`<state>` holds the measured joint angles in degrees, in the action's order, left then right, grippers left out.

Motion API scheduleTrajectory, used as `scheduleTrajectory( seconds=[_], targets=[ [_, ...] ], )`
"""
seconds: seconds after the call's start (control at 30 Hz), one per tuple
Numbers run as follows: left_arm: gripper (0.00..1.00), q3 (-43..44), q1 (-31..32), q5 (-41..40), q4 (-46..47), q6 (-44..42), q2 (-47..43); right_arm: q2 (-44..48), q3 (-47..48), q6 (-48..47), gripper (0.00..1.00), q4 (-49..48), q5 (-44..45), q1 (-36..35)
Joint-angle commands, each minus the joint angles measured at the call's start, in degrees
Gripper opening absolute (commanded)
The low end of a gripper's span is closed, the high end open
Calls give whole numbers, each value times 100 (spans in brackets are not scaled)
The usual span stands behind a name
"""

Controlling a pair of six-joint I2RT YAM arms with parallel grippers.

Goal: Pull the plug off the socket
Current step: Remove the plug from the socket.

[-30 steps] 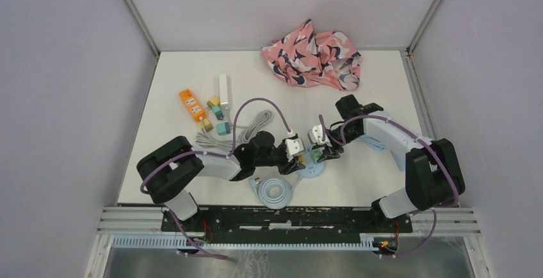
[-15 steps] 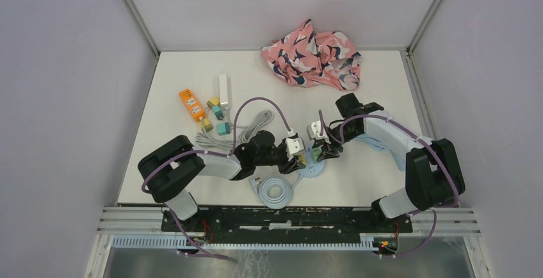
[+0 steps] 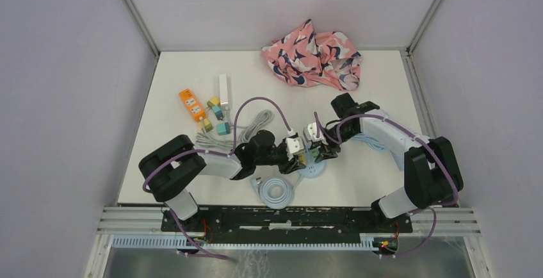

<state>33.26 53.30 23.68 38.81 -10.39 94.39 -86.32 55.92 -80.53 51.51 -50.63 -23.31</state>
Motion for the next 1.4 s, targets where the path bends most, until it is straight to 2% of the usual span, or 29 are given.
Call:
scheduleTrajectory(
  seconds=[0.0, 0.17, 0.33, 0.47, 0.57, 0.63, 0.77, 0.87, 0.97, 1.1, 1.27, 1.37],
  targets=[
    [3, 65, -67, -259, -205, -41, 145, 132, 250, 811, 3, -133, -687, -30],
    [3, 50, -78, -268, -207, -34, 133, 149, 301, -81, 3, 579, -484, 476],
    [3, 58, -89, -282, -213, -4, 120, 91, 269, -691, 3, 1056, -655, 333],
    [3, 74, -96, -302, -242, 47, 106, 90, 335, -81, 3, 688, -928, -47],
    [3, 87, -87, -303, -242, 61, 121, 156, 350, 677, 3, 195, -1120, -64],
    [3, 93, -89, -307, -242, 75, 144, 151, 398, 801, 3, 154, -1087, 41],
    [3, 100, -95, -294, -242, 74, 159, 112, 446, 205, 3, 643, -838, 483],
    [3, 92, -96, -294, -246, 57, 152, 160, 297, -295, 3, 817, -593, 523],
    [3, 102, -97, -285, -257, 66, 145, 96, 348, -578, 3, 1114, -758, 379],
    [3, 124, -107, -259, -242, 94, 166, 108, 437, -183, 3, 940, -1110, 82],
    [3, 130, -103, -250, -246, 119, 190, 126, 524, 491, 3, 588, -1435, 271],
    [3, 120, -103, -265, -251, 125, 181, 22, 600, 34, 3, 1020, -1361, 618]
  ],
)
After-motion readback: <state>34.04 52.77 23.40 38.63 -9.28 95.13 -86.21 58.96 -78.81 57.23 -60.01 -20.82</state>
